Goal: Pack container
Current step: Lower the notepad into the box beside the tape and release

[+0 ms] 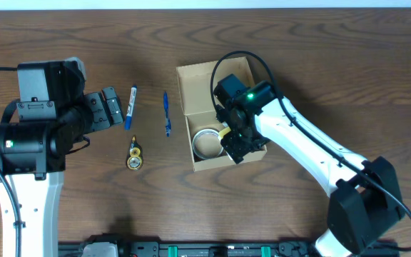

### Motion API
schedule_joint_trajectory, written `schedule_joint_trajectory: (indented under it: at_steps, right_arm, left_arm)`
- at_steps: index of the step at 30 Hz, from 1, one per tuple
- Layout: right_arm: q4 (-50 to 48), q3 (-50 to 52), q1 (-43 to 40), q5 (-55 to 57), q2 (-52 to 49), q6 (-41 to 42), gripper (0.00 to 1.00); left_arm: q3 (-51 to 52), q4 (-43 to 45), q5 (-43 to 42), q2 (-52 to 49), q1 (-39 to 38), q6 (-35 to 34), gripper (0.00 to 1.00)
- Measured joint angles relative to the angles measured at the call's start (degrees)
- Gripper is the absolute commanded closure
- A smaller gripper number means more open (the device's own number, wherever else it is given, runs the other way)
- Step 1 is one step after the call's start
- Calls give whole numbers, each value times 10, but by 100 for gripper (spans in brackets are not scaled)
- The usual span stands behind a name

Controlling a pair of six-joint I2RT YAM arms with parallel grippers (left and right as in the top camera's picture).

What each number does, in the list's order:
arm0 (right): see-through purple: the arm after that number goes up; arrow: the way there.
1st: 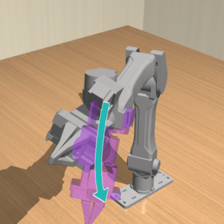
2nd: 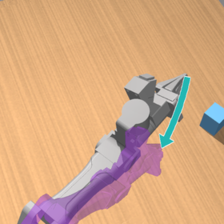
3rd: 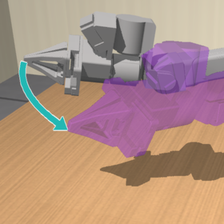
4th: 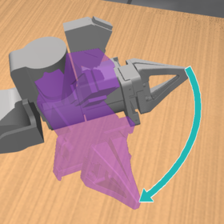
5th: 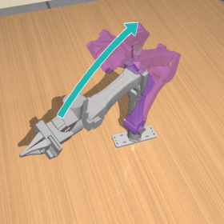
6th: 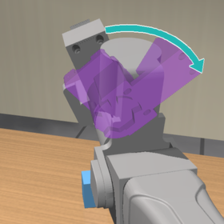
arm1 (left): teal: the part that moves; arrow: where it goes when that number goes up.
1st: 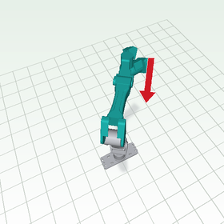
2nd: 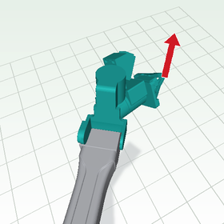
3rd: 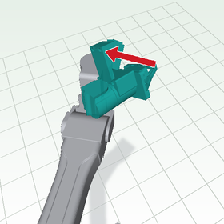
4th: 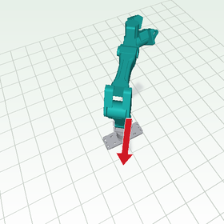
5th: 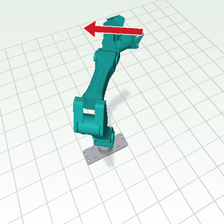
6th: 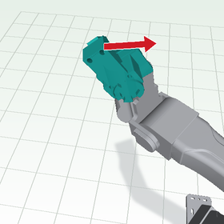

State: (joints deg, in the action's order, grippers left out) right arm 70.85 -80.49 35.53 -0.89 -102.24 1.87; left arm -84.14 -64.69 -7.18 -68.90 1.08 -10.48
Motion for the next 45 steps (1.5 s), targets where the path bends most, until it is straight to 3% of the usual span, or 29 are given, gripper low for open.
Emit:
schedule_joint_trajectory:
  at_steps: [21,22,24,25,35,45]
  right_arm:
    - [4,-52,-1,17,0,0,29]
    - [0,-52,-1,19,0,0,28]
    - [-4,-52,-2,23,0,1,13]
    - [-6,-52,-2,28,0,0,11]
    - [-5,-52,-28,69,0,-6,11]
    - [20,-60,-60,118,0,22,1]
  left_arm:
    - [0,-2,-2,0,0,0,5]
    - [0,-2,-2,0,0,0,5]
    - [0,-2,-2,0,0,0,5]
    - [0,-3,-2,0,0,0,5]
    - [0,-9,-2,0,0,0,5]
    - [0,-7,-2,0,0,0,5]
